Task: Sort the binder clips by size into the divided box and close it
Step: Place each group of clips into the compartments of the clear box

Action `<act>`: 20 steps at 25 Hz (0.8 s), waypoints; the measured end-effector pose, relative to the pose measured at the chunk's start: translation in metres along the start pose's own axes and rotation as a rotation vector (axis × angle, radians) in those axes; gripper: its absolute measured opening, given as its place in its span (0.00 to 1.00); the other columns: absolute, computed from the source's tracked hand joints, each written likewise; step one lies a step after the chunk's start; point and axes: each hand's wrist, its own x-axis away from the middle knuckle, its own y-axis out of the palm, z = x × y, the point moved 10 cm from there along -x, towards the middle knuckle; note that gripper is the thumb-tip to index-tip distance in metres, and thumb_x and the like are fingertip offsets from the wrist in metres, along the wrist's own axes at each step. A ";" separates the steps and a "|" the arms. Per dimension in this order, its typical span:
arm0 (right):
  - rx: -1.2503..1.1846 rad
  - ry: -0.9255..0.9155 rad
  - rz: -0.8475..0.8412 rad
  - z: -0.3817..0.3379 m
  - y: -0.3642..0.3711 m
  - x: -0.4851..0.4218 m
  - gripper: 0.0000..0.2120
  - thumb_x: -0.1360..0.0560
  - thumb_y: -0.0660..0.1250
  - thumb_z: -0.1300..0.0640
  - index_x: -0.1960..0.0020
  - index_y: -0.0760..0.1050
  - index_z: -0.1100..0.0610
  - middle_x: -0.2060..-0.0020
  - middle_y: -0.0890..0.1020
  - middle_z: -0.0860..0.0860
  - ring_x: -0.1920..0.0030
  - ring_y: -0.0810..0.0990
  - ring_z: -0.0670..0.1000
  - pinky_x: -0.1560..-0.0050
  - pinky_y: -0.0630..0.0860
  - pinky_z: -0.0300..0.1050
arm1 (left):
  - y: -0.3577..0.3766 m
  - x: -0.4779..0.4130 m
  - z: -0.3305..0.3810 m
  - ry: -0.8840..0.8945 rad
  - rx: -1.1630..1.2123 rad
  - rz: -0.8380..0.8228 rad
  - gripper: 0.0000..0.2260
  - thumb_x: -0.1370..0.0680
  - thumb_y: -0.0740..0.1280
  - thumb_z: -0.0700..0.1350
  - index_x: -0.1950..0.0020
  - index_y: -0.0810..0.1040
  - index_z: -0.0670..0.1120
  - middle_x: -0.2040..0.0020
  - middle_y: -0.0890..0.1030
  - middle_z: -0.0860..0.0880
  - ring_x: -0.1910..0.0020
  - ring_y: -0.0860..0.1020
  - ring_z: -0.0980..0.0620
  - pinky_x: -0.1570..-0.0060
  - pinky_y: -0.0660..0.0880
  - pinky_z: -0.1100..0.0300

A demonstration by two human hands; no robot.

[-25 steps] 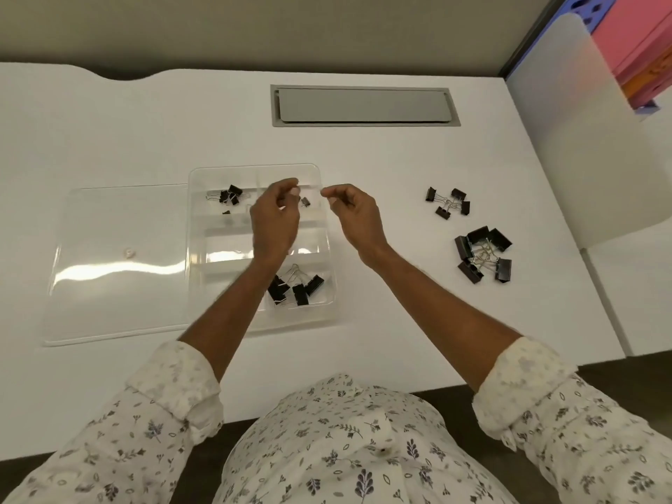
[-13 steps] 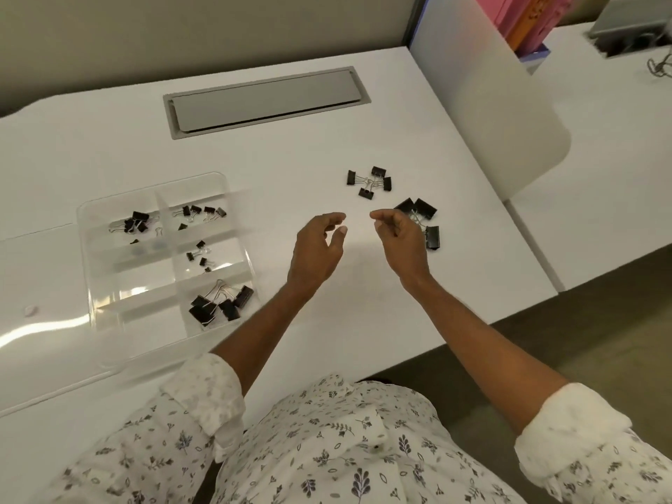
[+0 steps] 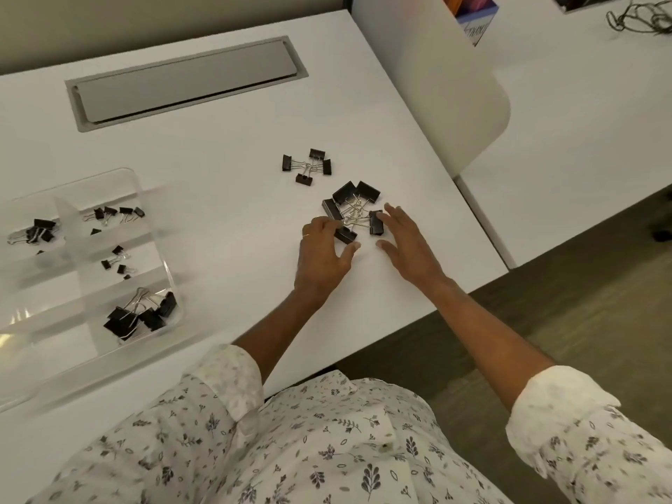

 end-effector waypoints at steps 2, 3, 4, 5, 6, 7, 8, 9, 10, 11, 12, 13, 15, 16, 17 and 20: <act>0.002 -0.011 -0.043 0.003 0.001 -0.008 0.25 0.19 0.67 0.60 0.24 0.67 0.57 0.21 0.65 0.54 0.21 0.60 0.54 0.24 0.59 0.45 | 0.010 -0.002 0.004 -0.010 -0.031 -0.012 0.26 0.25 0.74 0.57 0.32 0.74 0.46 0.34 0.71 0.48 0.35 0.69 0.50 0.38 0.71 0.58; -0.005 -0.022 -0.045 0.004 0.000 -0.010 0.23 0.19 0.67 0.62 0.25 0.69 0.56 0.23 0.67 0.54 0.22 0.64 0.54 0.24 0.62 0.45 | 0.014 -0.003 0.006 -0.013 -0.023 -0.014 0.27 0.26 0.75 0.56 0.31 0.74 0.47 0.34 0.70 0.48 0.35 0.68 0.51 0.38 0.71 0.59; -0.014 -0.043 -0.039 0.003 -0.001 -0.012 0.22 0.20 0.68 0.63 0.28 0.71 0.56 0.25 0.69 0.54 0.25 0.67 0.54 0.26 0.66 0.47 | 0.016 -0.004 0.006 -0.017 -0.010 -0.007 0.26 0.26 0.75 0.53 0.31 0.74 0.47 0.34 0.70 0.49 0.35 0.68 0.51 0.38 0.72 0.60; -0.024 -0.072 -0.034 0.000 -0.003 -0.014 0.20 0.21 0.69 0.63 0.30 0.72 0.56 0.27 0.70 0.55 0.28 0.70 0.54 0.28 0.69 0.48 | 0.016 -0.005 0.006 -0.019 0.003 0.008 0.24 0.25 0.75 0.50 0.32 0.75 0.47 0.35 0.70 0.49 0.35 0.69 0.51 0.39 0.73 0.59; -0.039 -0.103 -0.036 -0.003 -0.005 -0.015 0.20 0.22 0.70 0.62 0.31 0.73 0.56 0.29 0.71 0.55 0.30 0.72 0.54 0.30 0.71 0.48 | 0.015 -0.006 0.006 -0.024 0.011 0.021 0.22 0.25 0.74 0.47 0.33 0.75 0.47 0.35 0.71 0.50 0.35 0.69 0.51 0.39 0.74 0.58; -0.058 -0.132 -0.042 -0.005 -0.007 -0.016 0.19 0.23 0.71 0.61 0.33 0.74 0.56 0.32 0.72 0.54 0.32 0.73 0.53 0.32 0.73 0.48 | 0.014 -0.006 0.005 -0.031 0.020 0.032 0.20 0.25 0.73 0.45 0.34 0.76 0.47 0.36 0.71 0.50 0.36 0.69 0.51 0.39 0.74 0.57; -0.081 -0.156 -0.046 -0.007 -0.008 -0.016 0.19 0.24 0.73 0.60 0.34 0.74 0.56 0.34 0.73 0.53 0.35 0.74 0.51 0.34 0.74 0.47 | 0.012 -0.005 0.005 -0.041 0.037 0.041 0.19 0.25 0.73 0.44 0.35 0.77 0.47 0.37 0.72 0.50 0.36 0.70 0.51 0.39 0.74 0.57; -0.108 -0.173 -0.041 -0.009 -0.010 -0.016 0.18 0.25 0.74 0.61 0.37 0.75 0.56 0.38 0.74 0.52 0.37 0.75 0.49 0.36 0.76 0.47 | 0.009 -0.005 0.004 -0.052 0.060 0.051 0.18 0.26 0.73 0.44 0.36 0.77 0.47 0.38 0.73 0.50 0.37 0.70 0.52 0.40 0.74 0.58; -0.146 -0.182 -0.028 -0.010 -0.012 -0.017 0.17 0.26 0.74 0.61 0.39 0.76 0.55 0.41 0.76 0.51 0.40 0.76 0.47 0.38 0.77 0.47 | 0.005 -0.004 0.004 -0.065 0.085 0.066 0.18 0.26 0.73 0.45 0.37 0.78 0.48 0.39 0.74 0.51 0.38 0.72 0.52 0.41 0.74 0.59; -0.212 -0.169 -0.007 -0.010 -0.015 -0.018 0.17 0.27 0.75 0.62 0.40 0.77 0.55 0.43 0.77 0.51 0.41 0.77 0.46 0.39 0.78 0.47 | 0.001 -0.002 0.002 -0.079 0.114 0.084 0.17 0.27 0.73 0.47 0.38 0.79 0.48 0.41 0.75 0.52 0.40 0.74 0.54 0.42 0.74 0.61; -0.315 -0.119 0.008 -0.008 -0.017 -0.018 0.16 0.28 0.75 0.62 0.42 0.77 0.56 0.44 0.78 0.51 0.42 0.79 0.46 0.39 0.79 0.46 | -0.005 0.001 0.000 -0.096 0.151 0.103 0.17 0.27 0.74 0.48 0.39 0.80 0.49 0.43 0.77 0.53 0.42 0.76 0.55 0.43 0.74 0.63; -0.453 -0.039 0.008 -0.006 -0.017 -0.017 0.16 0.28 0.76 0.62 0.42 0.78 0.56 0.44 0.80 0.51 0.42 0.80 0.47 0.39 0.80 0.46 | -0.012 0.004 -0.002 -0.119 0.198 0.122 0.16 0.28 0.75 0.49 0.41 0.81 0.50 0.44 0.78 0.54 0.45 0.78 0.57 0.45 0.75 0.64; -0.734 0.160 -0.059 -0.001 -0.009 -0.012 0.14 0.27 0.76 0.61 0.42 0.80 0.56 0.43 0.84 0.50 0.43 0.83 0.47 0.39 0.80 0.43 | -0.025 0.009 -0.009 -0.180 0.316 0.140 0.14 0.28 0.76 0.49 0.44 0.83 0.51 0.46 0.82 0.56 0.49 0.81 0.60 0.48 0.78 0.66; -0.851 0.240 -0.101 0.000 -0.004 -0.009 0.13 0.26 0.76 0.60 0.42 0.80 0.56 0.44 0.85 0.50 0.43 0.84 0.47 0.38 0.79 0.43 | -0.031 0.012 -0.013 -0.218 0.377 0.143 0.12 0.27 0.76 0.49 0.44 0.84 0.50 0.47 0.83 0.56 0.50 0.82 0.61 0.48 0.79 0.66; -0.972 0.300 -0.136 0.000 0.002 -0.006 0.12 0.25 0.75 0.59 0.42 0.80 0.57 0.44 0.85 0.50 0.43 0.84 0.48 0.37 0.79 0.45 | -0.036 0.015 -0.017 -0.257 0.431 0.150 0.11 0.26 0.76 0.48 0.45 0.85 0.50 0.48 0.85 0.56 0.50 0.82 0.62 0.47 0.79 0.65; -1.370 0.440 -0.211 -0.013 0.018 -0.001 0.09 0.21 0.70 0.60 0.41 0.79 0.59 0.44 0.83 0.56 0.41 0.83 0.57 0.34 0.78 0.52 | -0.048 0.025 -0.033 -0.359 0.662 0.133 0.08 0.23 0.72 0.49 0.47 0.86 0.47 0.51 0.86 0.54 0.50 0.83 0.57 0.41 0.78 0.59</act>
